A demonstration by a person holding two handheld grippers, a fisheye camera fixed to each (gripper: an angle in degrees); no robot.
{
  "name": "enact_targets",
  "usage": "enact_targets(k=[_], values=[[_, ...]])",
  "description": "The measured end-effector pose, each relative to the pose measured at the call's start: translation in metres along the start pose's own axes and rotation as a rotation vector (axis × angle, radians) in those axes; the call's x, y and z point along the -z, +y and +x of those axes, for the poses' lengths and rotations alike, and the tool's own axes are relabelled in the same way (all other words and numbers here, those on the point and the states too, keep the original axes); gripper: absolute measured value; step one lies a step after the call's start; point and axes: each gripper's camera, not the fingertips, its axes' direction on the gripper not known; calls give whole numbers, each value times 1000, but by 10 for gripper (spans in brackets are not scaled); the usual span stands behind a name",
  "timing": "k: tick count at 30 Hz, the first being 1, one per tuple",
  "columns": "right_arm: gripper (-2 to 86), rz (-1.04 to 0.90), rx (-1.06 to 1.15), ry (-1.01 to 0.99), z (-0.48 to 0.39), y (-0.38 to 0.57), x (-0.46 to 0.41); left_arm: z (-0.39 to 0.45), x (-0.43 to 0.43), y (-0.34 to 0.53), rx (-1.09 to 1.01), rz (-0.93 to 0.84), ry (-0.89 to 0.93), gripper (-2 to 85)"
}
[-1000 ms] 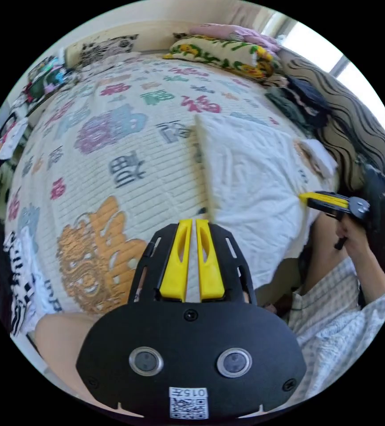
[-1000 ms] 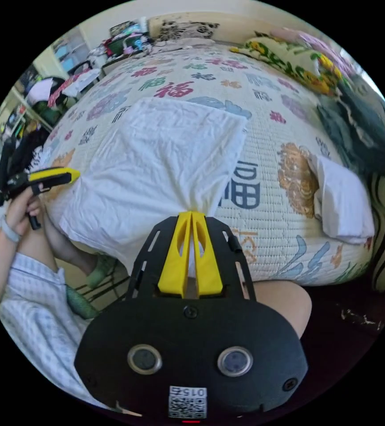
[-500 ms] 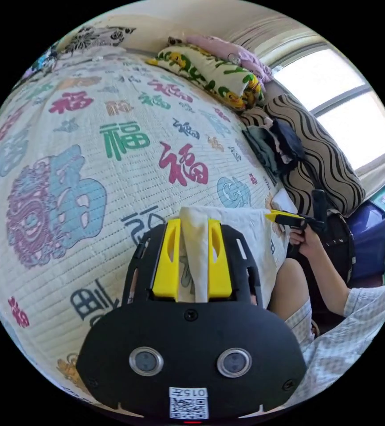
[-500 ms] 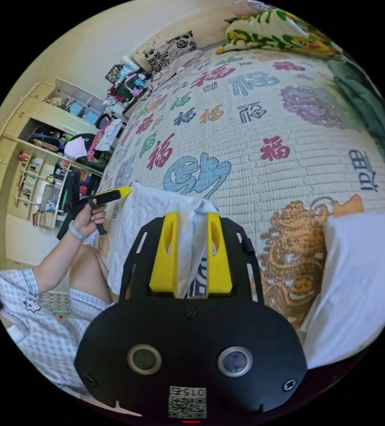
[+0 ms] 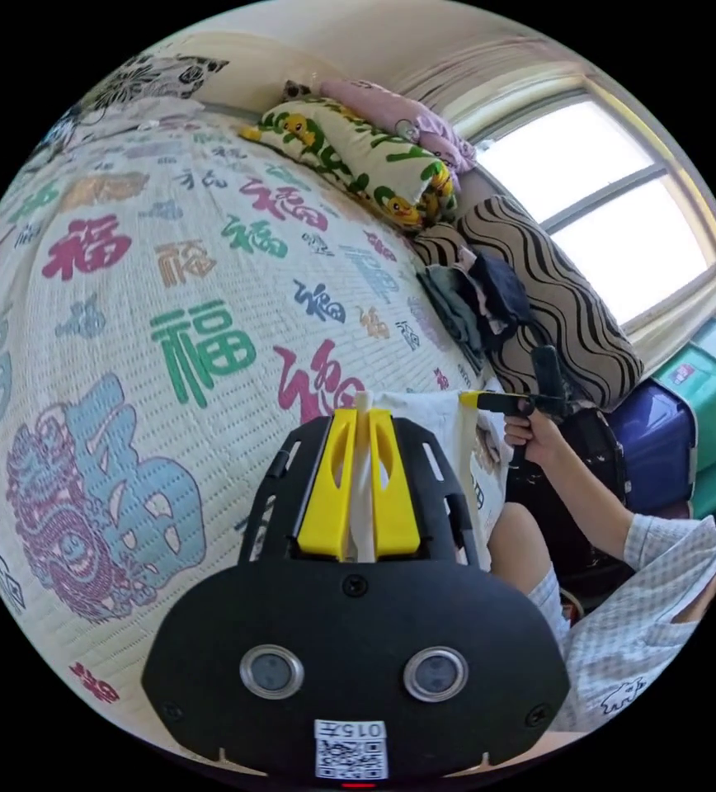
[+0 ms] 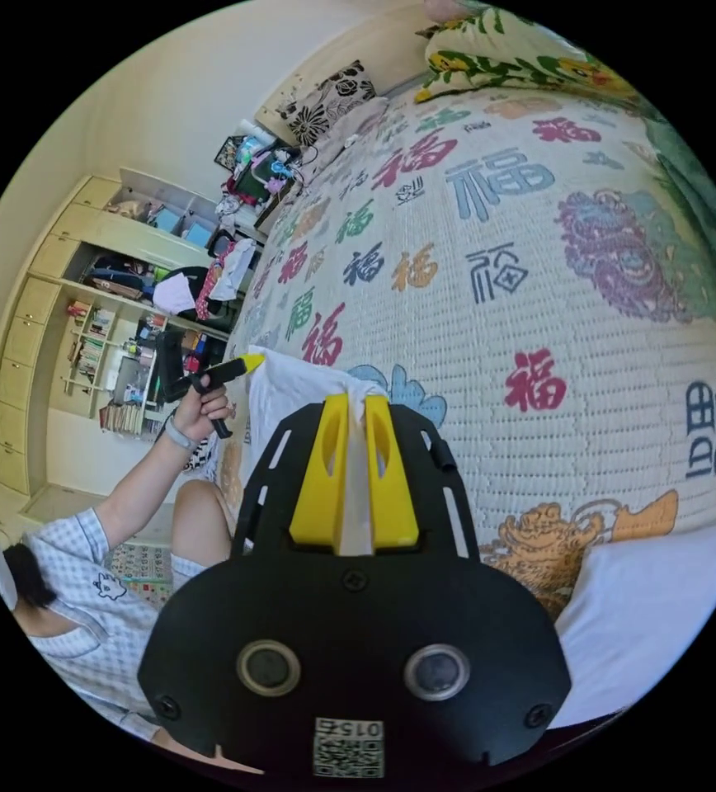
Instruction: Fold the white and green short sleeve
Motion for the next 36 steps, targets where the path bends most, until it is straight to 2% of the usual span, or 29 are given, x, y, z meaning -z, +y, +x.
enact_targets(k=[3,7,10,13,17,22,25,27,29,31,33,36], values=[[44,-16,84,26,-11,1,11,8,11,3,-119,8,-17,11],[44,-21,262,-61,-31,43,35,30,40,49,-361,64,68,10],[43,-110,347,-95,-44,87,37,45,53,99,-493,66,129,10],[43,-231,379,4,-54,124,19,53,45,146,-546,-24,133,10],[45,-356,373,134,-55,144,-14,46,17,192,-501,-162,17,10],[45,-501,342,182,-50,143,-26,31,1,216,-363,-212,-78,8],[33,-460,306,254,-49,139,0,34,5,224,-330,-216,-159,6],[32,-375,297,283,-52,135,21,38,13,227,-314,-150,-208,6],[25,-251,313,271,-59,127,41,42,22,225,-267,-21,-165,8],[15,-208,326,248,-61,119,43,43,17,222,-243,57,-69,8],[5,-235,308,224,-57,110,33,41,-4,217,-236,21,-30,6],[-3,-379,286,276,-43,106,8,28,-48,219,-213,-157,-104,-2]])
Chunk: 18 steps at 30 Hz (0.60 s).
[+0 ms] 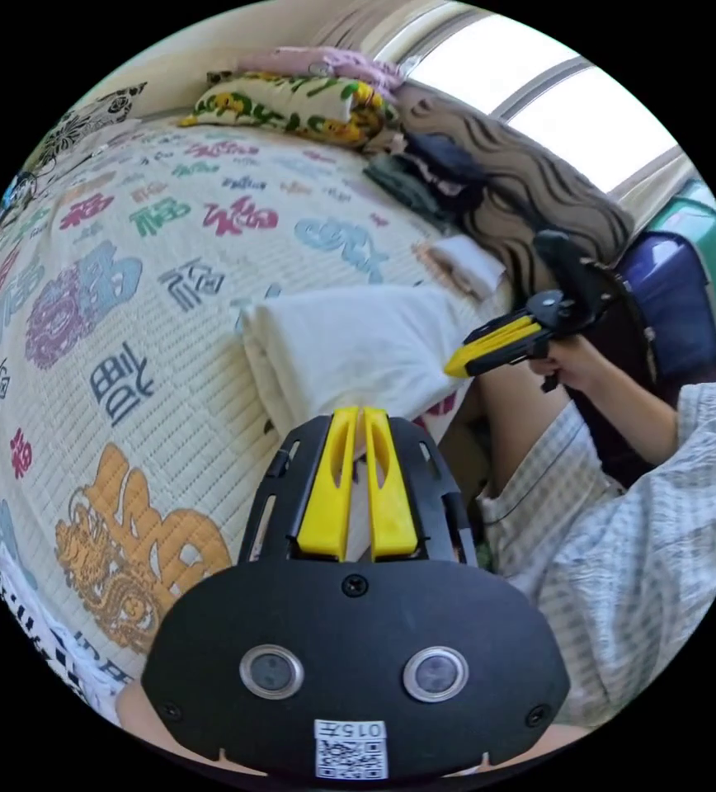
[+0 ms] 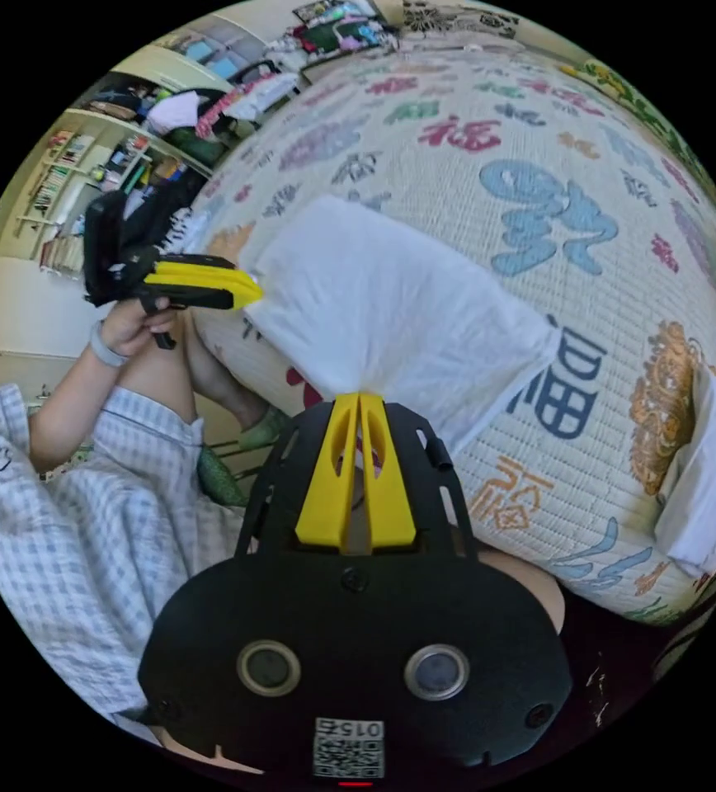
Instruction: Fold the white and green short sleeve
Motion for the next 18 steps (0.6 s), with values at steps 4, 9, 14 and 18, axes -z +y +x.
enact_targets(k=[4,9,14,18], values=[[-5,-18,-82,-27,28,7,-3,-17,-35,23,31,-116,-131,-4],[2,-2,-133,-175,69,21,31,-39,-45,27,89,-131,-114,2],[87,297,-245,-547,159,70,98,-94,-29,34,219,5,146,76],[120,370,-343,-646,218,88,116,-155,-29,42,348,83,379,107]])
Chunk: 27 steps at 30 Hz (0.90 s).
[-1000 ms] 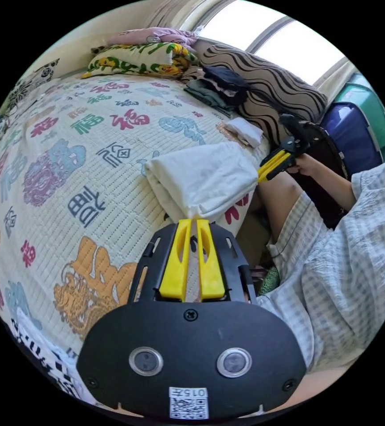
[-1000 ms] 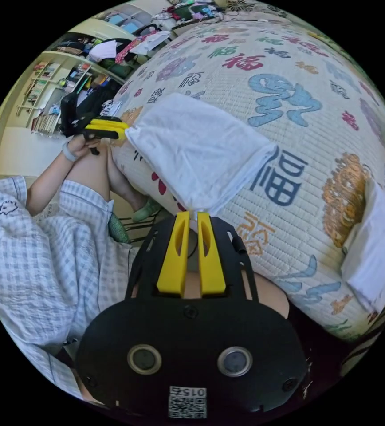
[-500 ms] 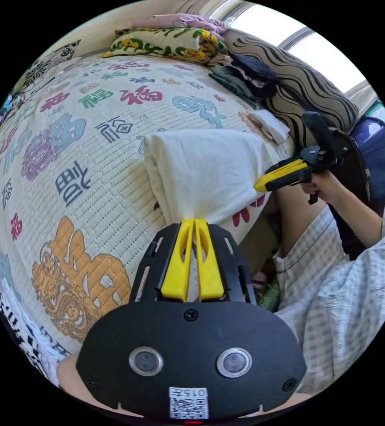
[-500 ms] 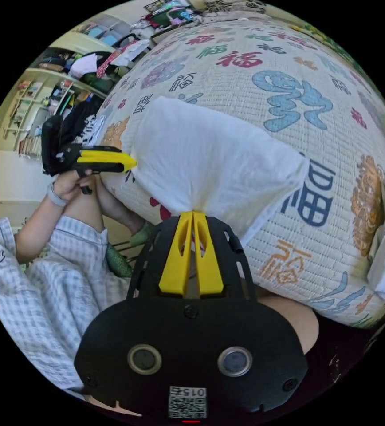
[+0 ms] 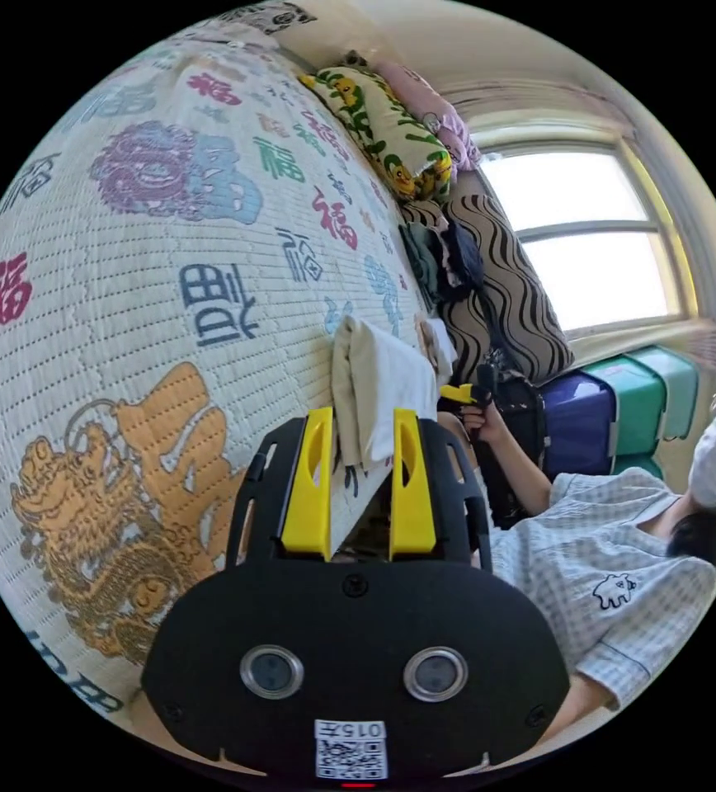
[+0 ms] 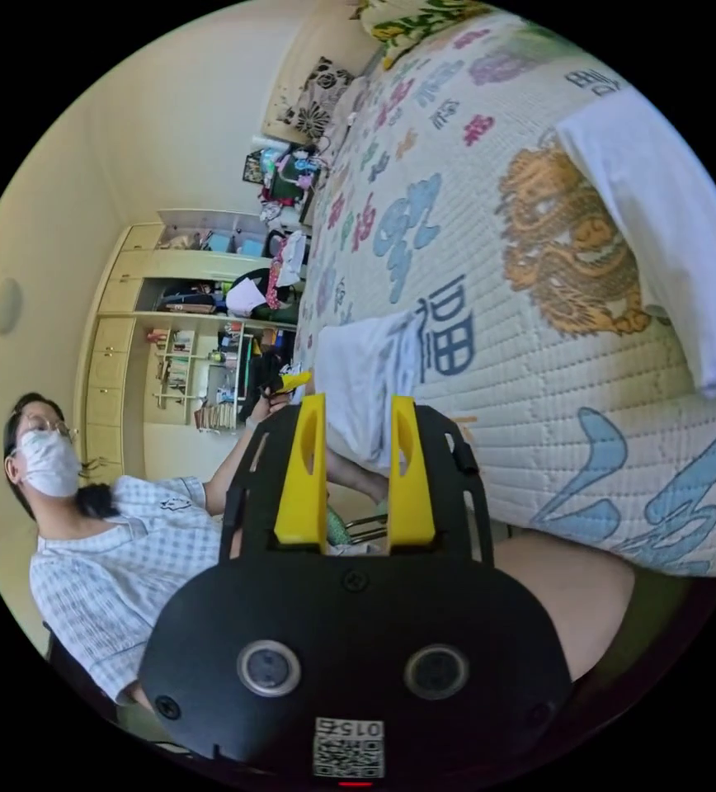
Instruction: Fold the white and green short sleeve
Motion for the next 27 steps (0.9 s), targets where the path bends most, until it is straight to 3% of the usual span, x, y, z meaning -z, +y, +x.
enact_targets(k=[5,9,14,21,27], values=[[121,-126,-93,-19,35,-36,6,-56,-29,-25,78,-101,136,122],[97,-177,-74,-120,37,-66,-10,-59,-80,-49,38,-186,255,119],[48,-229,-60,-188,36,-86,-17,-48,-134,-70,4,-296,276,89],[16,-211,62,-84,-13,-81,32,-11,-134,-61,-50,-240,272,69],[10,-188,221,170,-98,-99,122,80,-175,-65,-104,-60,405,66]])
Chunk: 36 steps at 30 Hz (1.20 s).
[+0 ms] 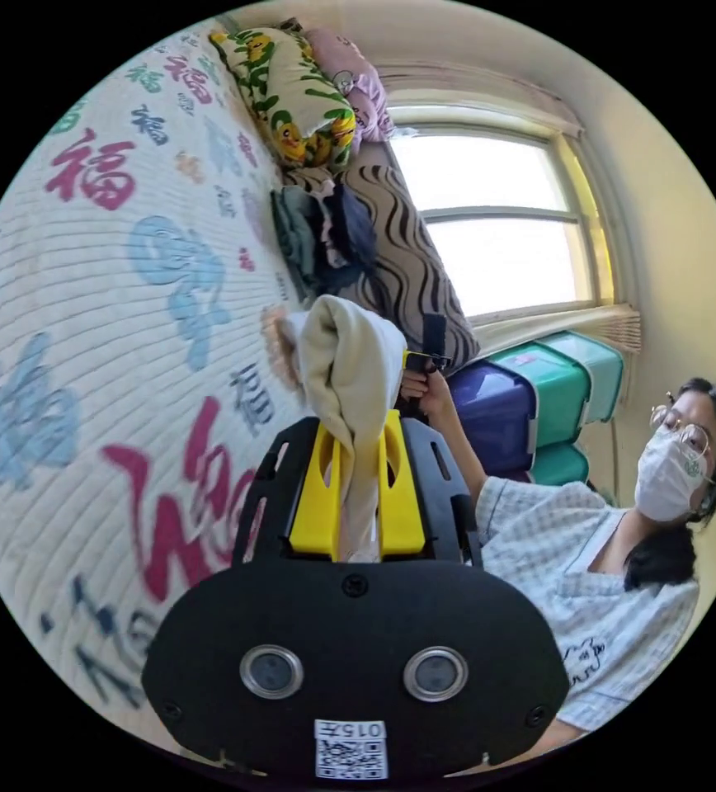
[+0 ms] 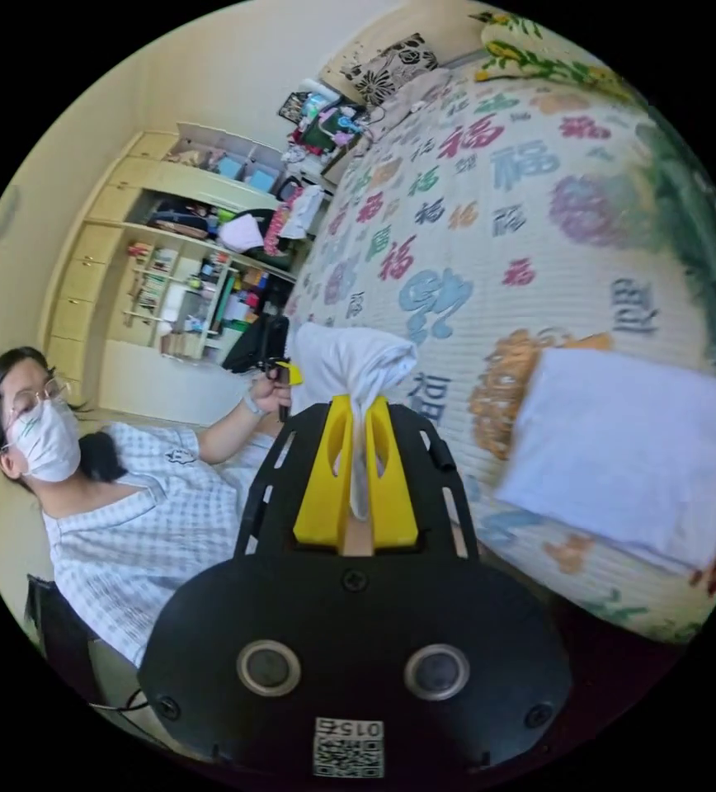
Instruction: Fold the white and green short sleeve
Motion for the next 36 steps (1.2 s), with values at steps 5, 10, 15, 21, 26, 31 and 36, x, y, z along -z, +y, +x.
enact_targets(k=[5,10,15,21,26,31,36], values=[[9,-102,-66,355,-29,-23,89,38,-119,-42,35,87,153,67],[9,-106,-269,452,10,-35,123,66,-209,-80,57,113,118,66],[12,-74,-439,449,70,-32,95,69,-262,-94,152,67,-3,64],[26,4,-472,333,98,-15,35,100,-269,-79,159,52,-90,56],[8,125,-497,364,59,7,6,163,-255,-55,123,55,-116,22],[-4,114,-494,722,-36,5,-32,249,-200,-12,54,60,-220,-6],[-5,163,-179,827,-185,-9,-122,373,-97,58,-82,110,-374,-7]])
